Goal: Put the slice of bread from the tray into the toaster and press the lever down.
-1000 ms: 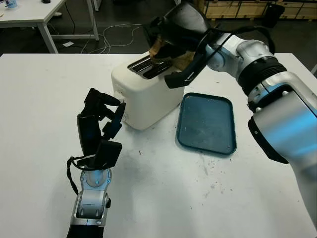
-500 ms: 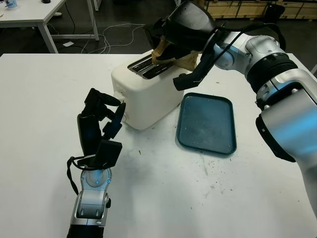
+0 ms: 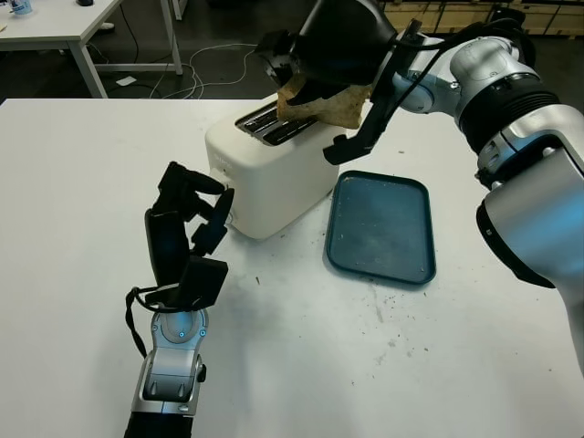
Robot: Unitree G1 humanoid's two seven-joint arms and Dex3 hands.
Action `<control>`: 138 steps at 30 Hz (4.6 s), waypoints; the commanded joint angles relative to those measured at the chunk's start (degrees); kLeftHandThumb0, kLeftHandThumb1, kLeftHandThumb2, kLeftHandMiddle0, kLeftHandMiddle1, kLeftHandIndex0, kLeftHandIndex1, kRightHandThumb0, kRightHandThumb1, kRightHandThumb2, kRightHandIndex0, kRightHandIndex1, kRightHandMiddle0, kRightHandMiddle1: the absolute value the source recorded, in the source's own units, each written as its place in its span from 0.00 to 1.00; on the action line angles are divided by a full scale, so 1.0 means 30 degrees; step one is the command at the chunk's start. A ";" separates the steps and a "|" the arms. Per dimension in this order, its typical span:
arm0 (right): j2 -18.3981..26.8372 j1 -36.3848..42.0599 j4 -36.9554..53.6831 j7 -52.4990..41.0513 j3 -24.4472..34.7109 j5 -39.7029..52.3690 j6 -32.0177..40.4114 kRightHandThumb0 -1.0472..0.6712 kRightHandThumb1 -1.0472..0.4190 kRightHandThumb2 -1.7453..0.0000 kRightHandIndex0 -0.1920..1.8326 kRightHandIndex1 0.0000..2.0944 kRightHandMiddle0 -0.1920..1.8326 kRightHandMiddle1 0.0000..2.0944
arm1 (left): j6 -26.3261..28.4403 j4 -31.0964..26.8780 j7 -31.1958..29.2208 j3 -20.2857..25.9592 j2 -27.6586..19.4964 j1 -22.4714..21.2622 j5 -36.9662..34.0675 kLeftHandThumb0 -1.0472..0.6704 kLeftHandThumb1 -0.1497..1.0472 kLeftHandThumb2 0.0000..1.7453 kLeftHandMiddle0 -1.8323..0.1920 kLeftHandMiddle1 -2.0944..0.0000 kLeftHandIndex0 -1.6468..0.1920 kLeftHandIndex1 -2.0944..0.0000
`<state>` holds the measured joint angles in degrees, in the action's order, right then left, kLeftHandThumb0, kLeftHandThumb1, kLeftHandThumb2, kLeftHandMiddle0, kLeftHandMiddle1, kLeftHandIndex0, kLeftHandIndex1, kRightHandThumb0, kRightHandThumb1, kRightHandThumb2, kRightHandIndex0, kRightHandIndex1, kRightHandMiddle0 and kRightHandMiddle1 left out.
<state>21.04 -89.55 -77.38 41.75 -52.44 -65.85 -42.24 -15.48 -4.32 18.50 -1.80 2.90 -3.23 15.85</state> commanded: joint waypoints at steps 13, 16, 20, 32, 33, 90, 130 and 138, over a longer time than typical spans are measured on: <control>-0.0398 -0.0593 0.0036 0.4830 -0.3177 -0.2833 -0.1286 0.20 0.09 0.63 0.72 0.83 0.57 0.83 | 0.0161 0.0076 0.0723 -0.0451 0.0638 -0.0197 0.0194 0.34 0.89 0.16 0.53 0.17 0.65 0.17; -0.0362 -0.0634 0.0039 0.5398 -0.3344 -0.2966 -0.1676 0.20 0.09 0.61 0.72 0.83 0.57 0.83 | 0.0148 0.0071 0.0824 -0.0519 0.0673 -0.0164 0.0089 0.34 0.89 0.16 0.53 0.17 0.65 0.17; -0.0157 -0.0965 0.0087 0.6137 -0.3406 -0.3134 -0.2213 0.21 0.09 0.62 0.71 0.83 0.56 0.83 | 0.0176 0.0010 0.0792 -0.0549 0.0689 -0.0114 -0.0086 0.34 0.89 0.16 0.53 0.17 0.66 0.17; 0.0458 -0.1981 0.0106 0.6018 -0.2899 -0.2572 -0.2674 0.21 0.09 0.62 0.70 0.83 0.55 0.83 | 0.0214 0.0065 0.0767 -0.0591 0.0687 -0.0160 -0.0161 0.34 0.89 0.15 0.53 0.17 0.66 0.17; 0.0497 -0.2069 0.0115 0.6003 -0.2753 -0.2481 -0.2686 0.21 0.09 0.63 0.70 0.83 0.55 0.83 | 0.0239 0.0038 0.0720 -0.0597 0.0680 -0.0143 -0.0208 0.34 0.89 0.15 0.53 0.17 0.66 0.17; -0.4625 -0.1823 -0.1015 0.8084 -0.7168 -0.6235 0.3364 0.20 0.09 0.65 0.59 0.82 0.45 0.76 | 0.0689 -0.0366 0.2279 -0.1330 0.1001 0.0010 0.0068 0.34 0.89 0.16 0.53 0.17 0.67 0.17; -0.0521 -0.1761 0.0281 -1.3354 0.8214 0.8749 0.2185 0.07 0.09 0.82 0.14 0.04 0.17 0.04 | 0.0616 0.0097 0.2221 -0.1613 0.1003 0.0134 -0.0347 0.35 0.89 0.15 0.52 0.17 0.66 0.17; 0.0165 -0.1214 0.0532 -1.4033 0.9904 1.0000 0.2086 0.12 0.09 0.88 0.10 0.21 0.21 0.05 | 0.0583 0.0217 0.2170 -0.1703 0.0994 0.0150 -0.0462 0.34 0.89 0.15 0.53 0.17 0.66 0.17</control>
<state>20.82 -94.16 -76.34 0.31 -23.79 -37.82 -35.36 -13.81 -4.22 24.93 -6.50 2.88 -3.22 14.80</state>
